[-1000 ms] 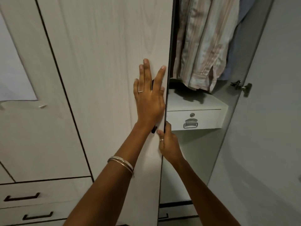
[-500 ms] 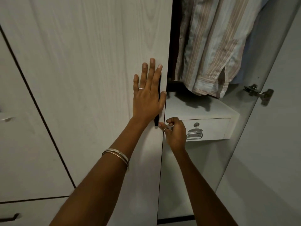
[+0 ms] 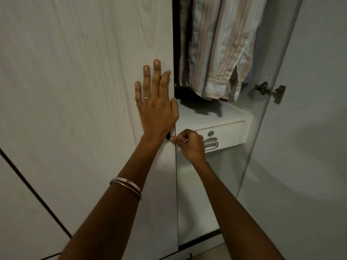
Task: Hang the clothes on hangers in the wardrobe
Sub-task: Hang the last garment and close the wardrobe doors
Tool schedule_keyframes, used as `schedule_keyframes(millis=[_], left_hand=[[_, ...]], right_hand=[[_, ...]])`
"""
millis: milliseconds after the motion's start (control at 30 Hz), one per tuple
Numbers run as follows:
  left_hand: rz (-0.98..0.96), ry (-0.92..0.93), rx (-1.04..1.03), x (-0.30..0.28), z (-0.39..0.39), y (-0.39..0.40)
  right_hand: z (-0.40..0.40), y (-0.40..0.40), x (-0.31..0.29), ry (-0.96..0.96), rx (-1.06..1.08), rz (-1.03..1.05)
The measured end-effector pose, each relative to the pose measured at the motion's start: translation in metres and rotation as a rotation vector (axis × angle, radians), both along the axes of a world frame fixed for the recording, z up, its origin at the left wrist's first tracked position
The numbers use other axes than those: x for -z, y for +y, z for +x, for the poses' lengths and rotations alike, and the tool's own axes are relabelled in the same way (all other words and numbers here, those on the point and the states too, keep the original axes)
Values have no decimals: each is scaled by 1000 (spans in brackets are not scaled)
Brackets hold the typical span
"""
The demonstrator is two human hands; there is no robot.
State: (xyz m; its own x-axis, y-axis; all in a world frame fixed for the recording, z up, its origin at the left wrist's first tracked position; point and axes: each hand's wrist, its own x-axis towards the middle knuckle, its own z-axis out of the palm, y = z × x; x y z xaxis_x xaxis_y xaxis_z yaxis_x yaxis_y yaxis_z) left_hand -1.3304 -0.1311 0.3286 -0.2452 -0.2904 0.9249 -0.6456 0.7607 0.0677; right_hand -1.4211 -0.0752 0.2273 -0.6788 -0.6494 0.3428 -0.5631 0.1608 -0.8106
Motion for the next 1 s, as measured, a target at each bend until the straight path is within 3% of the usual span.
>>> schedule_keyframes(millis=[167,267,367,467,533,633,733,800,900,1000], left_hand=[[184,155,179,-5,-16,41],[66,166,246,1,-29,70],[67,180,559,7,-46,103],[491,240,986,3,-70,161],[763,226,1159,0,-89,208],[926,177,1324,-7,-115,274],[986,173,1387,-14,-141,336],[897,245,1343,-17,-163,373],[670,253,1148,-25,-201,416],[626,68,954,-29,-238,436]], right_hand=[[-3,47,-2,-151,-101,-80],[-8,96,-10,-135,-61,-144],[-15,162,-19,-87,32,-228],[-26,249,-33,3,214,-280],[-35,306,-43,112,350,-341],[-47,378,-54,287,527,-434],[-65,438,-58,343,653,-519],[-82,470,-54,316,728,-515],[-114,498,-48,33,629,-407],[-155,493,-34,-154,455,-245]])
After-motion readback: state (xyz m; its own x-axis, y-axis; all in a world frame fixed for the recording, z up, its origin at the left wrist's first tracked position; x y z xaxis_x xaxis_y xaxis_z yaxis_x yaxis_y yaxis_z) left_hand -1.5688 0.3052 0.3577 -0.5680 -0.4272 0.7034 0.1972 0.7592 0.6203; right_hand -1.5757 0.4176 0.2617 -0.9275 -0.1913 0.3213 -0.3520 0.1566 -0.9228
